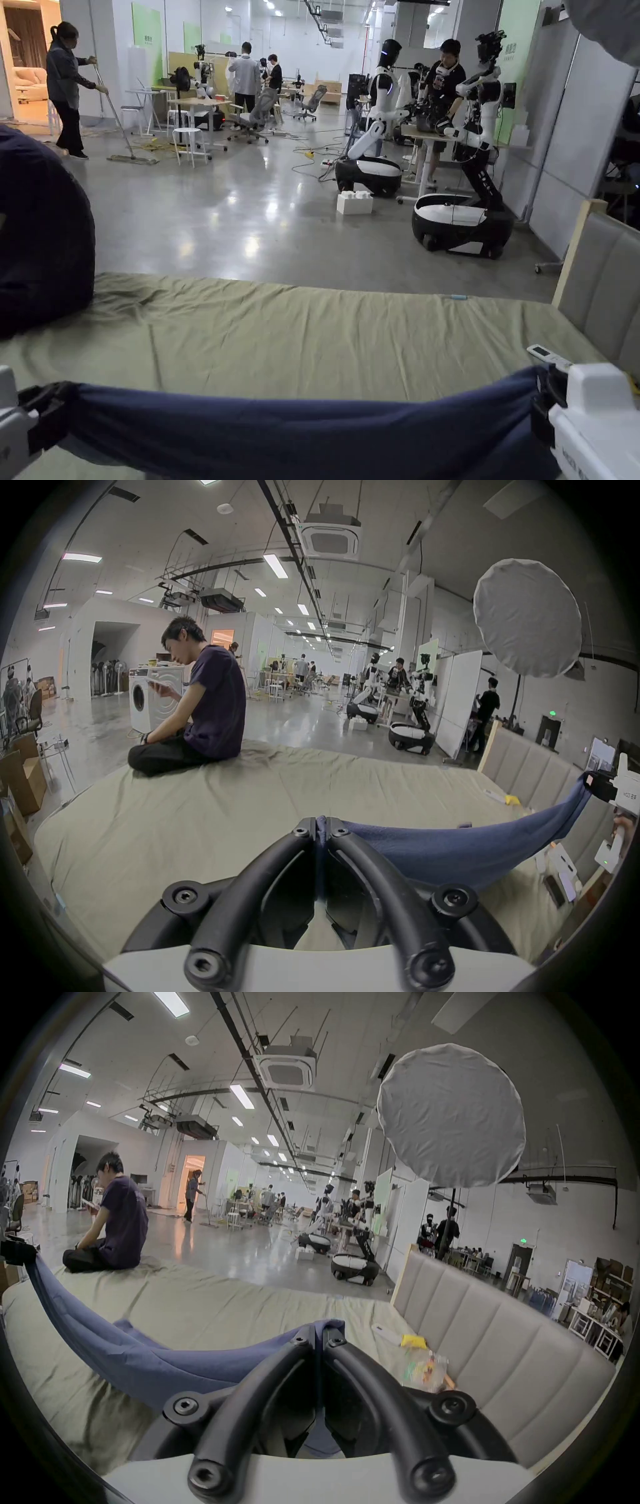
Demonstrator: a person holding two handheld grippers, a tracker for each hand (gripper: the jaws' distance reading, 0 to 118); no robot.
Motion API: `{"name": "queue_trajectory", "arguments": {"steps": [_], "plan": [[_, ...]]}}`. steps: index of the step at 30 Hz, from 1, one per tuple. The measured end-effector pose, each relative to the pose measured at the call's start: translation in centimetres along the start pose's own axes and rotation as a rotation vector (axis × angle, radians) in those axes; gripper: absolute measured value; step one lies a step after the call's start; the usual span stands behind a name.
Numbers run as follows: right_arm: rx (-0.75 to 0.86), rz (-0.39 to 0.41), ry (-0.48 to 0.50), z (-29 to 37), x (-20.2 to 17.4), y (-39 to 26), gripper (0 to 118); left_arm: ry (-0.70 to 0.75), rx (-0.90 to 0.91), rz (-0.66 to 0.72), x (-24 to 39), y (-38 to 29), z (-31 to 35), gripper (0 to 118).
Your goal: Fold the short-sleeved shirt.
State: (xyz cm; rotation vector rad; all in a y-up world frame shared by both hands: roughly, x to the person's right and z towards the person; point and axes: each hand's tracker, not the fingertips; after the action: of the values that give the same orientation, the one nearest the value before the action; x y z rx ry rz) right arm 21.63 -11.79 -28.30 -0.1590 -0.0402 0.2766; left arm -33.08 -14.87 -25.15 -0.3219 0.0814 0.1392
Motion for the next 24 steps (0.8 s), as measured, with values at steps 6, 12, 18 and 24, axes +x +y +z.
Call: {"name": "queue_trajectory", "arguments": {"steps": [6, 12, 18, 24], "plan": [[-0.133, 0.037, 0.018, 5.0, -1.4, -6.7, 3, 0.031, -0.119, -0.078, -0.1, -7.6, 4.3, 4], [-0.313, 0.042, 0.047, 8.5, -2.8, -13.1, 3, 0.049, -0.265, -0.057, -2.1, -15.0, 5.8, 4], [-0.436, 0.062, 0.048, 9.4, -3.2, -18.3, 3, 0.04, -0.359, -0.043, -3.0, -19.5, 6.0, 4], [-0.555, 0.055, 0.065, 9.5, -3.7, -21.4, 3, 0.046, -0.408, -0.057, -3.0, -21.2, 5.6, 4]]}}
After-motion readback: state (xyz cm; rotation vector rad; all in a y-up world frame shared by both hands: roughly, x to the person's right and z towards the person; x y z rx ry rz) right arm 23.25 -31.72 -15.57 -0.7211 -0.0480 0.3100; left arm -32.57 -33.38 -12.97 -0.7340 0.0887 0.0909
